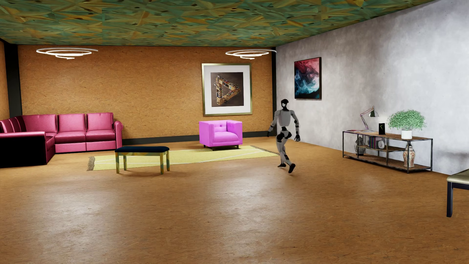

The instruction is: Walk to the pink armchair

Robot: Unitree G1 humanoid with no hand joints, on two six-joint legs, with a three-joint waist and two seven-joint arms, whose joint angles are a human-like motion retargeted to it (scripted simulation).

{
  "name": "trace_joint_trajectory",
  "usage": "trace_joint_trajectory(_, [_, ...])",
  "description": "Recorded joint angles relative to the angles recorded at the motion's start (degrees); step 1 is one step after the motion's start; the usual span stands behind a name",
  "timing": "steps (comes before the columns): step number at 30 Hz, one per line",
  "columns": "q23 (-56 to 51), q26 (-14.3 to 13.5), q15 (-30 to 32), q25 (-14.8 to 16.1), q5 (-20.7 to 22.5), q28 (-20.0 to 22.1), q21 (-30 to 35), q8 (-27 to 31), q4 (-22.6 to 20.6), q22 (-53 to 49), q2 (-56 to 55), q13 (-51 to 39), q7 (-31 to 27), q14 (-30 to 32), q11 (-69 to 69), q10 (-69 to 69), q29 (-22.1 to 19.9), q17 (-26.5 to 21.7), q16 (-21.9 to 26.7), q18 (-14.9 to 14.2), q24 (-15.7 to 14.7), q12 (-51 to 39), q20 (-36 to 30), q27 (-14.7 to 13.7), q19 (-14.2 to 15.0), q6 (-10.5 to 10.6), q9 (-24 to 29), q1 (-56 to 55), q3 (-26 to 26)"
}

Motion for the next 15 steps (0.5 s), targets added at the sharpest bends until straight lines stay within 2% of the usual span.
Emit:
trace_joint_trajectory(1, [0.86,0.00,4.99,0.00,3.59,0.00,0.76,0.00,2.25,2.66,0.84,0.27,0.00,10.22,4.52,9.14,0.00,0.12,-0.91,0.00,0.00,1.34,-0.58,0.00,0.00,2.07,-0.24,-2.15,2.05])
trace_joint_trajectory(2, [0.68,0.00,3.82,0.00,6.34,0.00,1.35,0.00,2.67,6.61,4.14,-0.58,0.00,15.78,7.89,19.50,0.00,-0.28,-1.75,0.00,0.00,2.18,-2.52,0.00,0.00,3.30,0.89,-5.44,4.58])
trace_joint_trajectory(3, [-0.28,0.00,1.05,0.00,8.17,0.00,3.12,0.00,2.66,10.59,9.13,-2.92,0.00,10.86,7.52,30.85,0.00,-0.54,-2.20,0.00,0.00,2.20,-4.88,0.00,0.00,3.46,2.01,-11.52,6.56])
trace_joint_trajectory(4, [-2.33,0.00,-2.41,0.00,9.59,0.00,2.24,0.00,2.32,14.44,15.49,-5.45,0.00,2.38,5.28,38.41,0.00,-0.53,-2.20,0.00,0.00,2.52,-7.97,0.00,0.00,3.09,2.78,-17.52,8.89])
trace_joint_trajectory(5, [-4.98,0.00,-6.40,0.00,9.63,0.00,0.81,0.00,1.06,17.62,21.78,-8.02,0.00,-3.75,2.35,41.82,0.00,-0.33,-1.95,0.00,0.00,3.49,-10.13,0.00,0.00,1.83,2.92,-23.81,12.03])
trace_joint_trajectory(7, [-13.92,0.00,-15.06,0.00,7.14,0.00,-5.14,0.00,-1.31,20.44,33.97,-11.76,0.00,-7.99,-3.34,34.05,0.00,-0.87,-0.98,0.00,0.00,7.96,-12.05,0.00,0.00,-1.07,2.90,-32.24,19.72])
trace_joint_trajectory(8, [-18.93,0.00,-18.75,0.00,5.45,0.00,-8.11,0.00,-1.76,21.64,38.78,-13.84,0.00,-7.62,-5.61,24.95,0.00,-1.39,-0.48,0.00,0.00,9.94,-12.81,0.00,0.00,-2.17,2.72,-35.46,22.82])
trace_joint_trajectory(10, [-25.80,0.00,-24.99,0.00,3.36,0.00,-14.08,0.00,-0.75,24.11,46.33,-18.79,0.00,-6.76,-8.38,1.71,0.00,-1.71,0.13,0.00,0.00,13.12,-13.15,0.00,0.00,-2.90,1.69,-38.57,27.65])
trace_joint_trajectory(11, [-29.50,0.00,-27.05,0.00,3.12,0.00,-16.99,0.00,-0.35,25.14,48.36,-20.83,0.00,-2.95,-8.58,-8.56,0.00,-2.24,0.19,0.00,0.00,14.06,-13.24,0.00,0.00,-2.57,0.67,-39.74,28.88])
trace_joint_trajectory(12, [-32.28,0.00,-28.41,0.00,1.88,0.00,-19.62,0.00,0.22,26.25,49.72,-22.56,0.00,7.90,-8.35,-29.09,0.00,-2.77,-0.02,0.00,0.00,14.64,-12.87,0.00,0.00,-2.72,-0.62,-41.86,29.96])
trace_joint_trajectory(13, [-34.02,0.00,-28.06,0.00,0.50,0.00,-21.40,0.00,0.18,27.35,51.42,-23.64,0.00,8.76,-7.17,-31.52,0.00,-3.13,-0.19,0.00,0.00,15.19,-12.69,0.00,0.00,-2.87,-1.18,-43.95,30.91])
trace_joint_trajectory(14, [-35.59,0.00,-25.93,0.00,-1.44,0.00,-22.73,0.00,-0.73,28.69,54.01,-23.34,0.00,-4.42,-5.08,-10.42,0.00,-3.46,-0.39,0.00,0.00,15.41,-12.88,0.00,0.00,-3.15,-0.75,-45.68,31.84])
trace_joint_trajectory(15, [-35.19,0.00,-21.13,0.00,-2.95,0.00,-23.87,0.00,-2.21,30.08,54.49,-22.13,0.00,-7.72,-0.88,-4.74,0.00,-3.00,-0.44,0.00,0.00,15.21,-12.94,0.00,0.00,-3.87,-1.42,-47.64,32.20])
